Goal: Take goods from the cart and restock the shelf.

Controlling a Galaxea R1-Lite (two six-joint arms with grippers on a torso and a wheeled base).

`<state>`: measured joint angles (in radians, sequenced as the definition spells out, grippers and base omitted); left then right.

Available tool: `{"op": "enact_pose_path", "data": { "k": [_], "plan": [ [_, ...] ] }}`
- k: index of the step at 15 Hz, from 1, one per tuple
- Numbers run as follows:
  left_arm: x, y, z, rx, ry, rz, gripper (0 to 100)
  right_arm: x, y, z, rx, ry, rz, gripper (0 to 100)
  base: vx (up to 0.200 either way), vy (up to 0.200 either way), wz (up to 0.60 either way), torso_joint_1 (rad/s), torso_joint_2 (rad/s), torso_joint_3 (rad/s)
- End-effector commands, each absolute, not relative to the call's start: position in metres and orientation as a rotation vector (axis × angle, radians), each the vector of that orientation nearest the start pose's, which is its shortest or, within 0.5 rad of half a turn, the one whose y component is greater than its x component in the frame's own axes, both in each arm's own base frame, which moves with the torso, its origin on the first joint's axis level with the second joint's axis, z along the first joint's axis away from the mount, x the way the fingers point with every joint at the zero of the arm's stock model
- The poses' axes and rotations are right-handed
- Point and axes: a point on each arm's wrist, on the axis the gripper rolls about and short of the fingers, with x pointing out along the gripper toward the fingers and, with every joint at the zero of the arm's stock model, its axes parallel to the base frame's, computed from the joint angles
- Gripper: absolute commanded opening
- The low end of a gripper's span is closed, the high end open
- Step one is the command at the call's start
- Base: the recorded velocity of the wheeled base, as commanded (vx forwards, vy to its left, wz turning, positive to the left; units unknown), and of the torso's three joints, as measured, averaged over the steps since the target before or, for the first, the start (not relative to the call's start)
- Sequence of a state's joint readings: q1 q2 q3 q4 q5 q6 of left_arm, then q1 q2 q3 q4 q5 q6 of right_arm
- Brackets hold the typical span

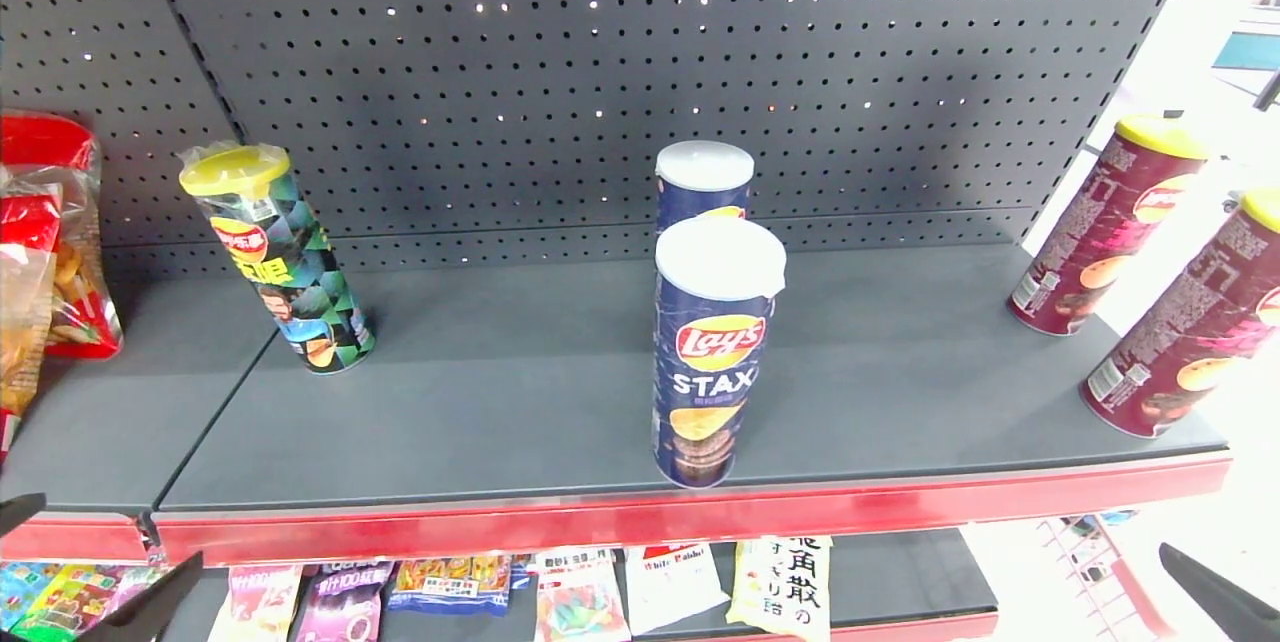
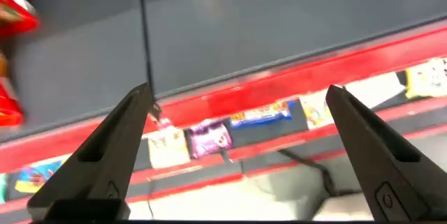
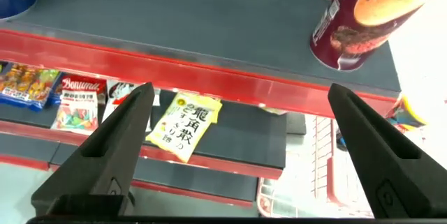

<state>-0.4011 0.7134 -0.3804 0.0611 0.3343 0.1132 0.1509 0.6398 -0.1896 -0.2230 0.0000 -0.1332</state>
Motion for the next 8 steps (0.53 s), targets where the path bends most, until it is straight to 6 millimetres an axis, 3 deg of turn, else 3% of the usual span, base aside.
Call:
{"op": "enact_pose_path", "data": {
  "k": [1, 7, 8],
  "plan": [
    [0.042, -0.009, 0.173, 0.257, 0.307, -0.056, 100, 0.05, 0.008, 0.151, -0.149, 0.209, 0.163, 100, -0.2, 0.0, 0.0, 0.002, 0.0, 0.002],
    [0.022, -0.001, 0.167, 0.263, 0.269, -0.053, 100, 0.043, 0.006, 0.151, -0.153, 0.176, 0.157, 100, -0.2, 0.0, 0.0, 0.004, 0.0, 0.002],
    [0.02, 0.0, 0.164, 0.267, 0.271, -0.054, 100, 0.042, 0.006, 0.15, -0.153, 0.175, 0.155, 100, 0.0, 0.0, 0.0, 0.0, 0.0, 0.0]
  ]
}}
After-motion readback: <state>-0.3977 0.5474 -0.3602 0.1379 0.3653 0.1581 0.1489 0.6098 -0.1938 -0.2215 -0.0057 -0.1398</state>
